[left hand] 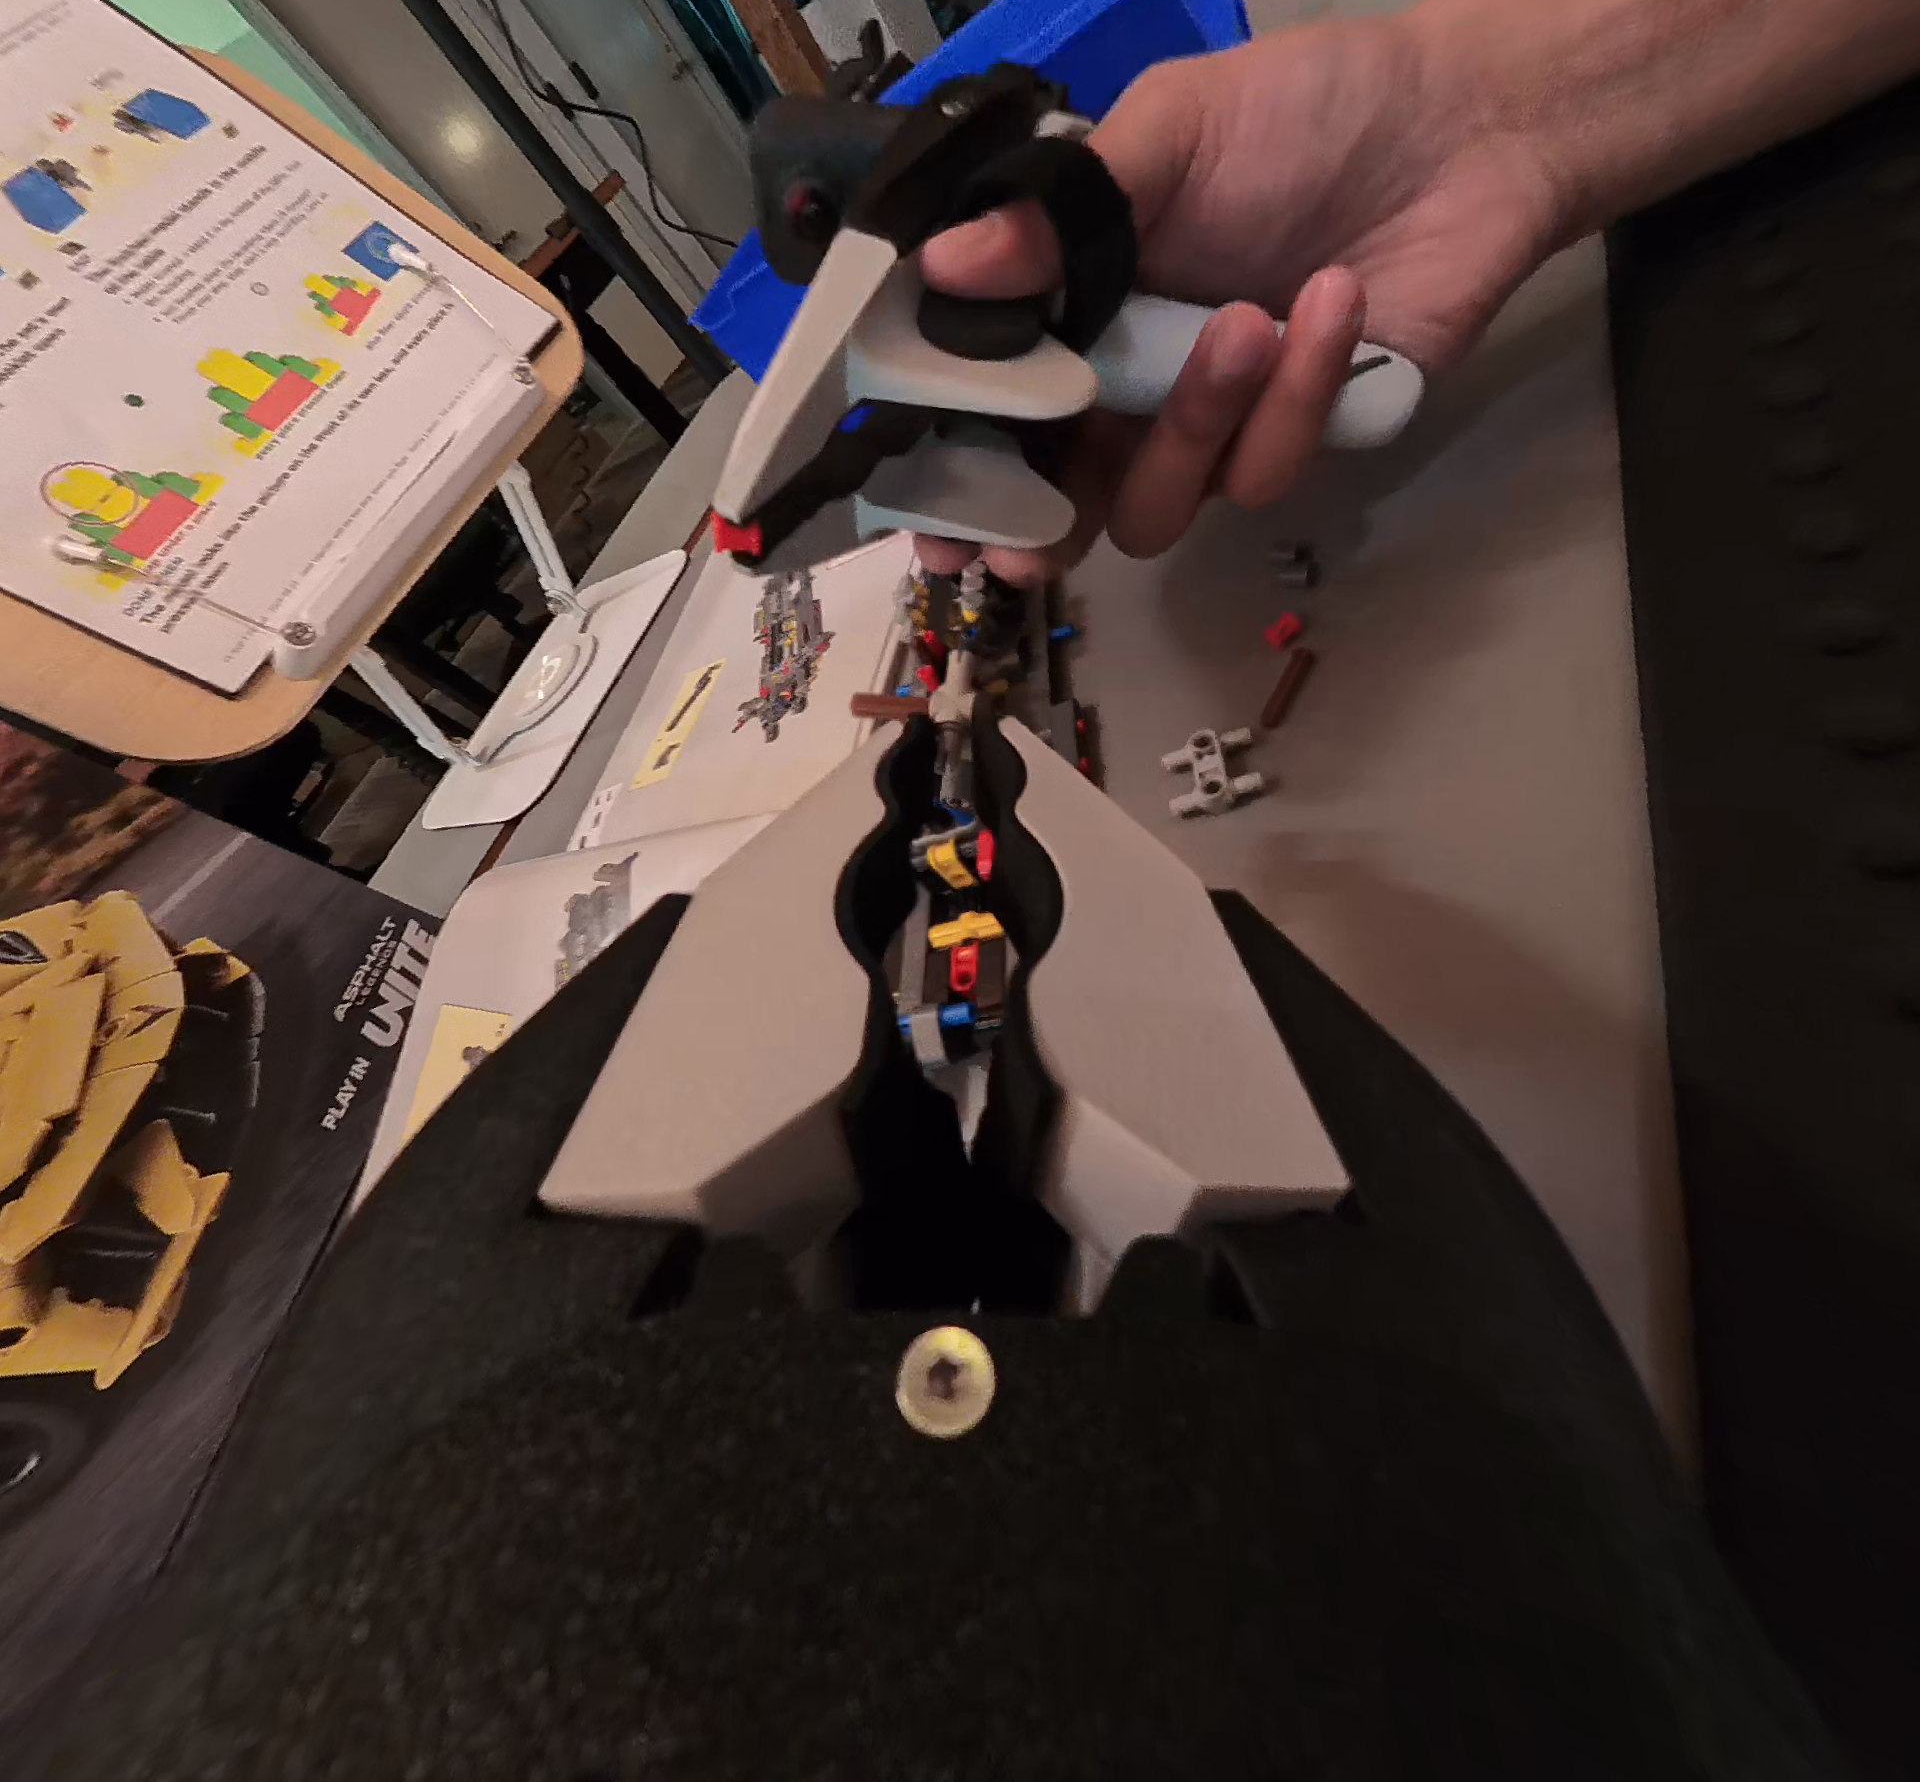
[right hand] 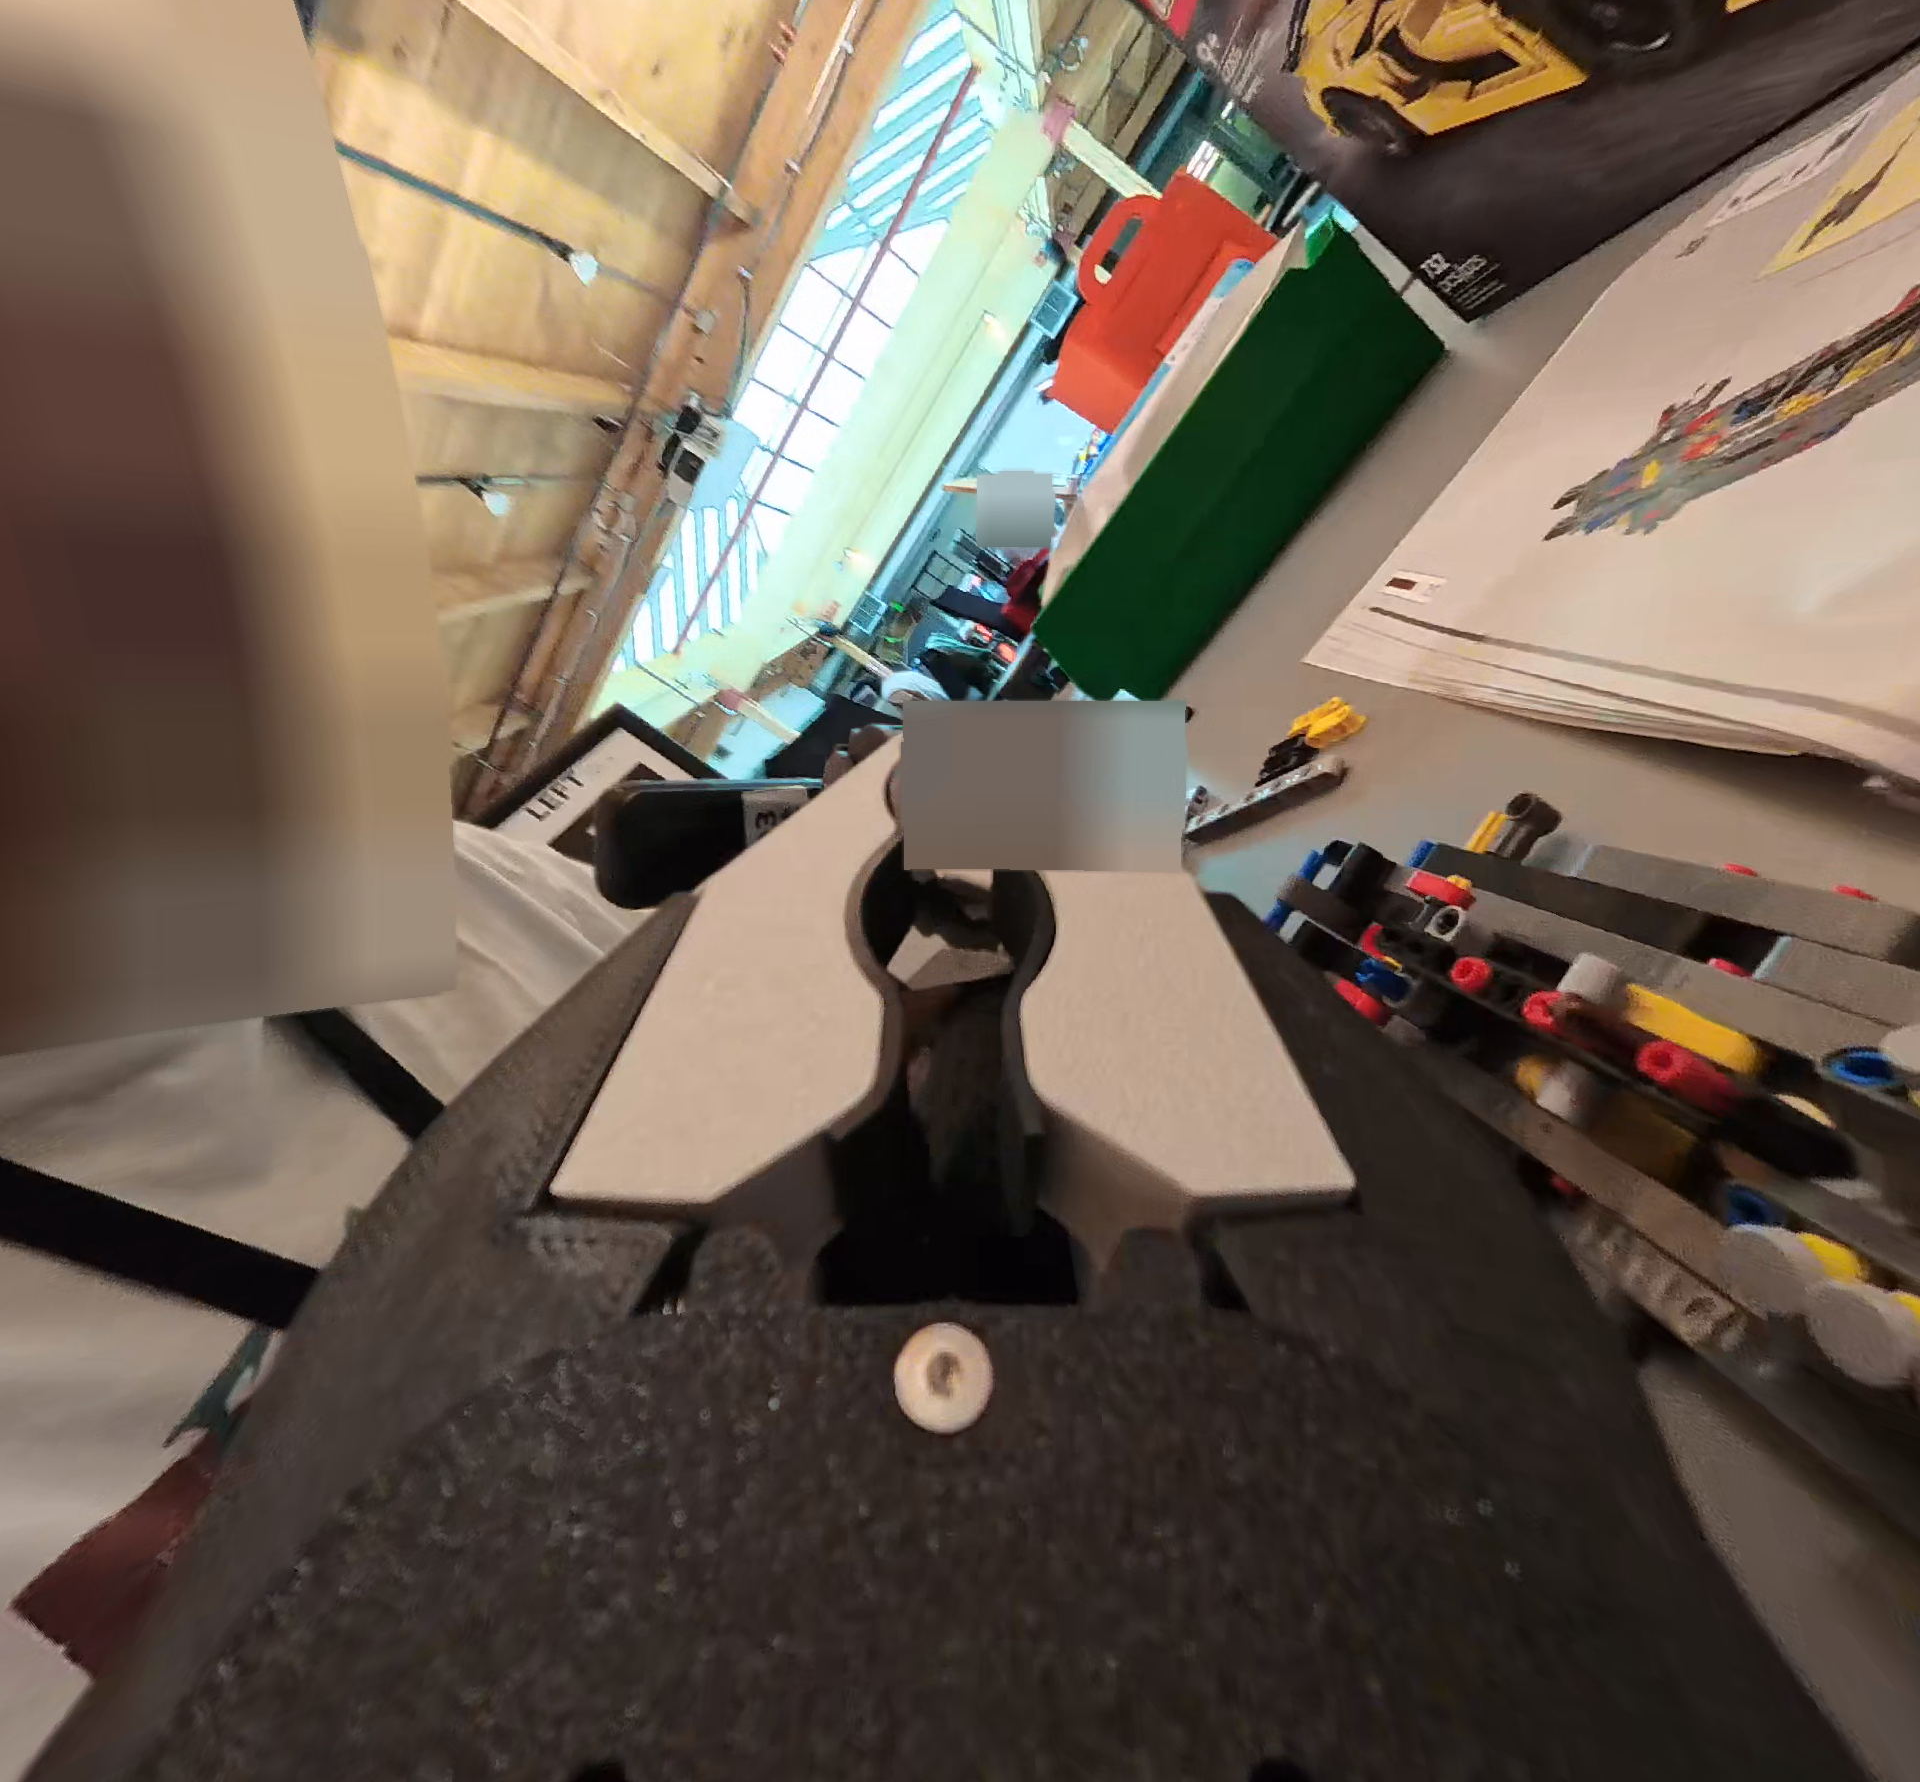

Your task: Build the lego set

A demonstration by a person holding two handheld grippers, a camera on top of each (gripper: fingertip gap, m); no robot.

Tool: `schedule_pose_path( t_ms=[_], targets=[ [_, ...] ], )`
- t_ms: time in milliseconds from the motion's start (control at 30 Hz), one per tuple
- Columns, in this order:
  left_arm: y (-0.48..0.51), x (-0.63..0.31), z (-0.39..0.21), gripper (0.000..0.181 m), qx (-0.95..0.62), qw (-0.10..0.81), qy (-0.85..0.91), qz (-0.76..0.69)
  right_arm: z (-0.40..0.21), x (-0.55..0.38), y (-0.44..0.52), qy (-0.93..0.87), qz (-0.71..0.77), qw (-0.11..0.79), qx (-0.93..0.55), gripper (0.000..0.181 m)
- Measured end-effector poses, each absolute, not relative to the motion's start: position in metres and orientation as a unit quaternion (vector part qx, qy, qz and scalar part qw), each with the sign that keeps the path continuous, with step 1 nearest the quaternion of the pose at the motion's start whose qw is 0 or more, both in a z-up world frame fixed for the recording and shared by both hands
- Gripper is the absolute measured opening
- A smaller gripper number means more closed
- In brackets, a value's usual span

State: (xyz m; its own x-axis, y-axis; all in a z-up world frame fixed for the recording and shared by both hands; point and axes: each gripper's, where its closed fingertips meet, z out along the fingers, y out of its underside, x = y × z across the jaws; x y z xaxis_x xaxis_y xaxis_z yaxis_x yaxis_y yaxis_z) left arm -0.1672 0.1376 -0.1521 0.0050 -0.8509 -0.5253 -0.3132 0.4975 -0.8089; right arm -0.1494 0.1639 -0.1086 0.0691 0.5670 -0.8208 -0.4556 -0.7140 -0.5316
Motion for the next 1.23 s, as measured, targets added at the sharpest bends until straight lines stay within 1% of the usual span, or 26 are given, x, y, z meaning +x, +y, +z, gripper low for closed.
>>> schedule_pose_path(
  t_ms=[200,433,900,1233],
  targets=[
    [0.150,-0.169,-0.138,0.006,-0.461,0.578,0.626,-0.248,-0.109,-0.155,0.159,-0.054,0.691,0.370,-0.619,0.005],
    [0.160,-0.171,-0.130,0.006,-0.477,0.591,0.601,-0.248,-0.118,-0.163,0.157,-0.092,0.645,0.386,-0.653,0.005],
    [0.160,-0.172,-0.129,0.005,-0.477,0.590,0.600,-0.253,-0.123,-0.167,0.158,-0.104,0.630,0.386,-0.666,0.005],
    [0.159,-0.171,-0.135,0.005,-0.471,0.582,0.617,-0.243,-0.122,-0.162,0.160,-0.074,0.660,0.364,-0.653,0.005]
  ],
)
